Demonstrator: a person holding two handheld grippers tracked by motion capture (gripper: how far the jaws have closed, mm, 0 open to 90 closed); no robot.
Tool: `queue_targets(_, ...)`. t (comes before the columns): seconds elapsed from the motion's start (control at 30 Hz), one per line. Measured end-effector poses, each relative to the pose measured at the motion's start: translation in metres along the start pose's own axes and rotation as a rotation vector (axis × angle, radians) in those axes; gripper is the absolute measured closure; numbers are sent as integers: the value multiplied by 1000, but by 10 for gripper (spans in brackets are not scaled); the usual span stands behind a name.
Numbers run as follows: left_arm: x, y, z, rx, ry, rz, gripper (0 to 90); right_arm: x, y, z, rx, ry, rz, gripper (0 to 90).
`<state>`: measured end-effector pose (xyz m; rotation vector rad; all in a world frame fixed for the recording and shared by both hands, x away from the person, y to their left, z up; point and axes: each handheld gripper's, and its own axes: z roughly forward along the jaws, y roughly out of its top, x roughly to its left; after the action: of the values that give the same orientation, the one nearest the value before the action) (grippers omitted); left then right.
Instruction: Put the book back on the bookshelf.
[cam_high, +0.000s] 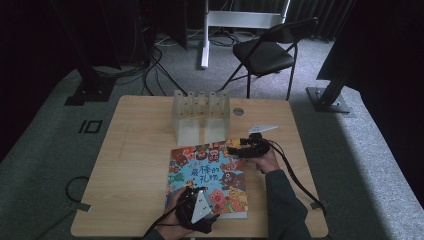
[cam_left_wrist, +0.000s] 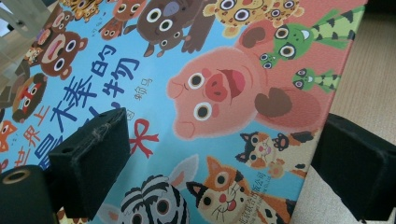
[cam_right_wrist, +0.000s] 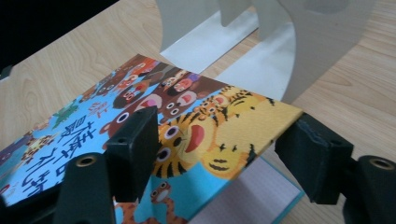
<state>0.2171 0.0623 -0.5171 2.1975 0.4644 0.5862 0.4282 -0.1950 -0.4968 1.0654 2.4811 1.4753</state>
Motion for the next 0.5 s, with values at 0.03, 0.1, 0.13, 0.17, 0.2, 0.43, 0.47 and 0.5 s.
queue_targets(0.03, 0, 0, 0, 1, -1, -1, 77, 1, 0, 1, 2, 4, 1, 312)
queue_targets(0.1, 0, 0, 0, 4, -4, -4, 78, 1, 0, 2, 4, 9, 2, 316)
queue_targets(0.13, 0, 0, 0, 3, -5, -6, 78, 2, 1, 3, 5, 14, 4, 320)
queue_targets(0.17, 0, 0, 0, -1, -6, -5, 78, 2, 1, 3, 8, 16, 7, 322)
queue_targets(0.2, 0, 0, 0, -4, -10, -7, 78, 2, 1, 3, 11, 19, 9, 326)
queue_targets(0.43, 1, 0, -4, -20, -31, -22, 108, 2, 4, 2, -4, 46, 18, 386)
queue_targets(0.47, 2, 0, -6, -24, -34, -25, 114, 2, 4, 2, -8, 49, 20, 394)
queue_targets(0.5, 2, -1, -8, -26, -38, -22, 118, 2, 4, 1, -13, 51, 21, 405)
